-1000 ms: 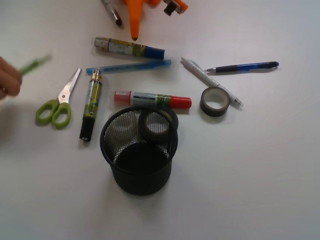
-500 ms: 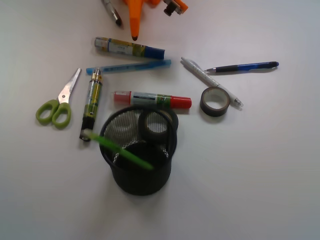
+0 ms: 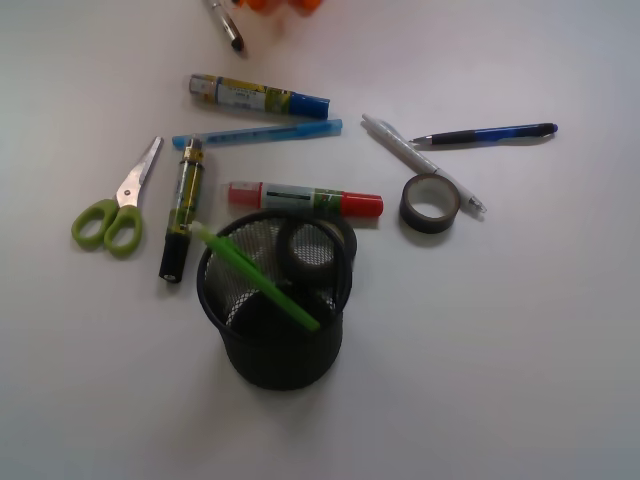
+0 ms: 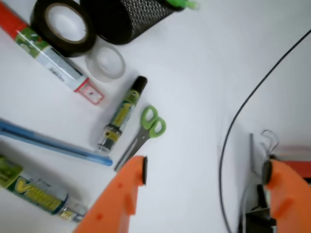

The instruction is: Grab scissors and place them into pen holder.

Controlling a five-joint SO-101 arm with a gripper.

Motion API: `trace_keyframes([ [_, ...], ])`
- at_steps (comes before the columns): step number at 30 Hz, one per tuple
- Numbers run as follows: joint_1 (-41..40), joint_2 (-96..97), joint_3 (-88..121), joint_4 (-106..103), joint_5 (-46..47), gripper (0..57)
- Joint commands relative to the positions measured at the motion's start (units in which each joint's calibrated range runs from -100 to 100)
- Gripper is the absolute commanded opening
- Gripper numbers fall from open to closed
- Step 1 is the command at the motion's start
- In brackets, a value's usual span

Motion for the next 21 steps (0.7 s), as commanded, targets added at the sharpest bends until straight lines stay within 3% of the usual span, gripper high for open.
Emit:
trace_keyframes([
  [1, 0.58, 28.10, -22.02, 4.65, -6.74, 26.9],
  [10, 2.15, 76.88, -65.41, 19.96, -12.16, 26.1],
  [16, 6.93, 101.11, -92.13, 31.60, -13.09, 9.9],
  [21, 8.50, 116.07, -111.88, 36.41, -12.94, 9.4],
])
